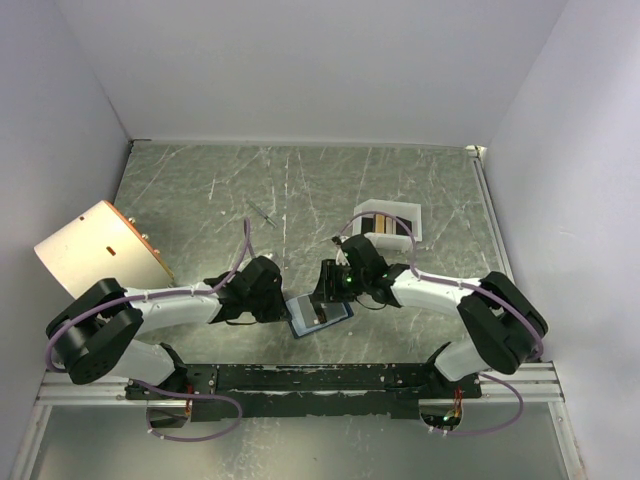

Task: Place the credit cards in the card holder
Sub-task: Insert the credit card into the card holder.

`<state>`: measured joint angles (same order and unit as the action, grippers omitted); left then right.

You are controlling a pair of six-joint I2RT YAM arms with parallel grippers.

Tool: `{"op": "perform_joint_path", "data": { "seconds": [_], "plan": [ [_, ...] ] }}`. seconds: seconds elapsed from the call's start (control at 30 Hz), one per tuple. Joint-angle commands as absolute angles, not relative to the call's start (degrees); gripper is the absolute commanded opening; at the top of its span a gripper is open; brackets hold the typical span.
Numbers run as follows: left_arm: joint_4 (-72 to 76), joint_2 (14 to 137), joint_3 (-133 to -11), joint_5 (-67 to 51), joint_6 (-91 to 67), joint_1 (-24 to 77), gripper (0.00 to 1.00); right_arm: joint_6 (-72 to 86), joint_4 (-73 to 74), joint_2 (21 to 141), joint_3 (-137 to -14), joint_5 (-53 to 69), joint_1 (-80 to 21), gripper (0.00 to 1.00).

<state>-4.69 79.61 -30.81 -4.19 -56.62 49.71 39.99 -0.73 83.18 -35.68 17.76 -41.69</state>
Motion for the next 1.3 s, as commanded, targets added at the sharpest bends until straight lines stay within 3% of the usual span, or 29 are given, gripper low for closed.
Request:
{"op": "perform_joint_path", "data": {
  "seconds": [0.0,0.7,1.27],
  "plan": [
    [-2.4,79.8,-29.7,-5.6,-57.4,50.2,0.14,39.6,-1.1,85.0,-36.6,17.9,-42.1,0.43],
    [-3.3,80.1,-30.9,-4.9,-56.6,50.1,0.13,41.1,-5.3,87.8,-35.8,20.5,-44.2,0.48],
    [-6.5,79.7,-33.8,-2.4,-55.7,50.1,0.14,40.6,-4.0,87.1,-36.6,20.4,-45.6,0.40]
  ]
}}
